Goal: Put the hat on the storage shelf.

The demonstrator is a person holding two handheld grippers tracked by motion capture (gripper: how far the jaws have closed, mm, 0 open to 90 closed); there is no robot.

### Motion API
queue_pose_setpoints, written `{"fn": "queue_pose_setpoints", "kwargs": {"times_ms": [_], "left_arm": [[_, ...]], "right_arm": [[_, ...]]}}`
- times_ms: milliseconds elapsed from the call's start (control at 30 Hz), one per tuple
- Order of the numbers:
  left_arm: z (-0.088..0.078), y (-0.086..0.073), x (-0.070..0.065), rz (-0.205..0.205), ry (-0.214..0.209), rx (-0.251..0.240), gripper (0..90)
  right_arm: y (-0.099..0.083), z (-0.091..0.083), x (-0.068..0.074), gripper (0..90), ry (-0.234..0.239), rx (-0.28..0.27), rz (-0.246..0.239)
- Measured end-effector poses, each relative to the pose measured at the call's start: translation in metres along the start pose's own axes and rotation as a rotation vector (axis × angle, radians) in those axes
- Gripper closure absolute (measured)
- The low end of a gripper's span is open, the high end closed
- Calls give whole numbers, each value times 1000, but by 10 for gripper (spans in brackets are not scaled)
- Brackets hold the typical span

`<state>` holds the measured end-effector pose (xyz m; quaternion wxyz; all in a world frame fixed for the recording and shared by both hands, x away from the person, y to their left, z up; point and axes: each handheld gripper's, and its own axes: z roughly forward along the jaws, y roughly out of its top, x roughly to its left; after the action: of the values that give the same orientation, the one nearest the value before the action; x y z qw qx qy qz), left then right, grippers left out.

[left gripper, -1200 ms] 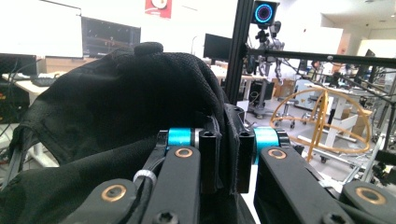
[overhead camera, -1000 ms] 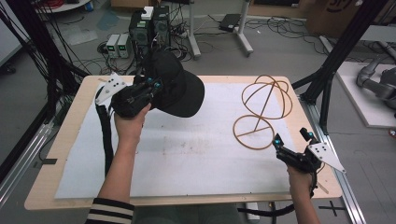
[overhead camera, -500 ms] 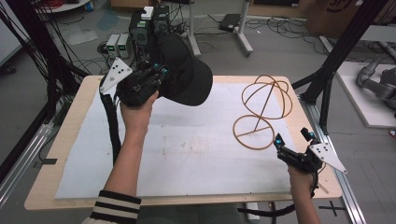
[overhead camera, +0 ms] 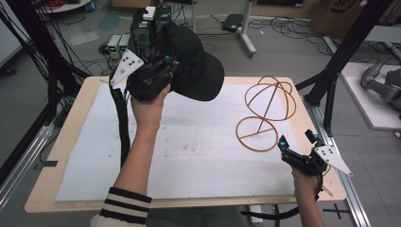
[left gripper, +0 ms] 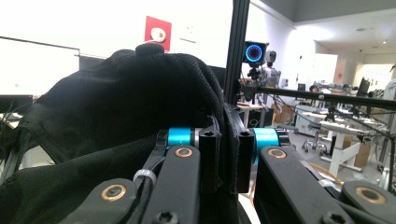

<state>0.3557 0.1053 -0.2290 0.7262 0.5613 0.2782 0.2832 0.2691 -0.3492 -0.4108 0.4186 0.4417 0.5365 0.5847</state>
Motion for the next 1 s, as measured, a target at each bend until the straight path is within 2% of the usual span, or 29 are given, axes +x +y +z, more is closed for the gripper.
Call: {"fn": "queue_pose_setpoints", "kwargs": {"times_ms": [100, 400, 600, 1000], "left_arm": [[6, 4, -5, -17, -4, -21, 849], [19, 11, -16, -10, -14, -38, 849], [26, 15, -23, -21, -20, -57, 849], [41, 18, -38, -66, -43, -87, 849]], "right_arm": [[0, 0, 0, 35, 2, 4, -11], [0, -1, 0, 35, 5, 3, -11], [0, -1, 0, 35, 4, 0, -5], [1, -3, -2, 35, 2, -7, -2]]}}
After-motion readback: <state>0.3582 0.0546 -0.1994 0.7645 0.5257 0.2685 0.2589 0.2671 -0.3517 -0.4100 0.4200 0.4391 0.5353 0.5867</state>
